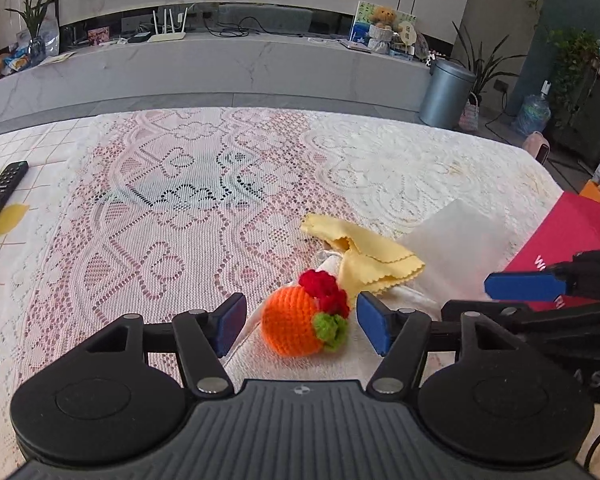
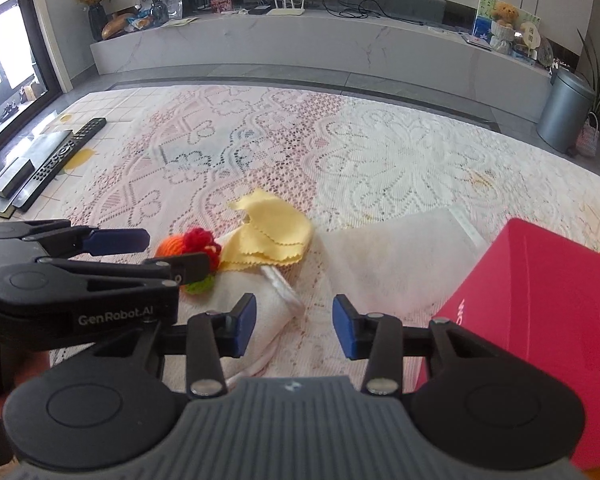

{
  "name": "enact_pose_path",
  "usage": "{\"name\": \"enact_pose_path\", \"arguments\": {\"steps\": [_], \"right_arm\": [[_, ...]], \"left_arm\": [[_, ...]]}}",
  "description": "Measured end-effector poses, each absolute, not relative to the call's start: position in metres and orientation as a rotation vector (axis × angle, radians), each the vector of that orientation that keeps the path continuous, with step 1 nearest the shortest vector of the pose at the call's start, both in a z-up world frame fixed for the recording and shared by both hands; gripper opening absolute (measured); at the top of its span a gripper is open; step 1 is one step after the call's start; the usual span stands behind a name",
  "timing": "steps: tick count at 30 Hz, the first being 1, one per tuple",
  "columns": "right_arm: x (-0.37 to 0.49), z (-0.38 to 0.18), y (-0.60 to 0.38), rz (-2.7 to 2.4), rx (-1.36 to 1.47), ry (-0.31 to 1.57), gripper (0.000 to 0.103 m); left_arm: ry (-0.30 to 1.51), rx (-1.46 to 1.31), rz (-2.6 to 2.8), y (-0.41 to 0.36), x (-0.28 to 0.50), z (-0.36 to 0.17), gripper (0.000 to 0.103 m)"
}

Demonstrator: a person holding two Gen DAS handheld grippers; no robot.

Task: Organize soft objects
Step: 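Grasp the orange crocheted fruit with the left tool while the right tool grasps the yellow cloth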

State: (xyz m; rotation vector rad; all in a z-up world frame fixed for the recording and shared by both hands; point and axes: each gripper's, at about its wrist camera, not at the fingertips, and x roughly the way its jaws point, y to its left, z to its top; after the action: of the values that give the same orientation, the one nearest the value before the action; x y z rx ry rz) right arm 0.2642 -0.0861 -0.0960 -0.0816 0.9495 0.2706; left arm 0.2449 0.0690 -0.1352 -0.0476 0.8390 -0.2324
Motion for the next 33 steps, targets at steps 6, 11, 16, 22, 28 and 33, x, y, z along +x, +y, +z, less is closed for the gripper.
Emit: {"name": "enact_pose_path", "arguments": {"steps": [6, 11, 16, 22, 28, 33], "right_arm": [[0.278, -0.098, -0.084, 0.274, -0.071, 0.941, 0.042], [0.291, -0.098, -0.081, 0.274, -0.023, 0.924, 0.042], [0.310, -0.107, -0.074, 0.272, 0.050, 0.925, 0.050], [0.335, -0.127, -0.078, 0.219, 0.198, 0.997, 0.058], [0.343, -0.136, -0.080, 0.244, 0.282, 1.031, 0.039], [0.341, -0.137, -0.078, 0.256, 0.267, 1.053, 0.004]], "left_arm": [[0.840, -0.032, -0.259, 0.065, 0.246, -0.140, 0.056], [0.780, -0.035, -0.191, 0.071, 0.241, -0.132, 0.053], [0.776, -0.070, -0.109, 0.084, 0.246, -0.133, 0.053], [0.763, -0.034, -0.128, 0.077, 0.247, -0.135, 0.053], [0.776, -0.014, -0.133, 0.074, 0.249, -0.141, 0.053], [0.776, -0.002, -0.137, 0.073, 0.249, -0.142, 0.053]]}}
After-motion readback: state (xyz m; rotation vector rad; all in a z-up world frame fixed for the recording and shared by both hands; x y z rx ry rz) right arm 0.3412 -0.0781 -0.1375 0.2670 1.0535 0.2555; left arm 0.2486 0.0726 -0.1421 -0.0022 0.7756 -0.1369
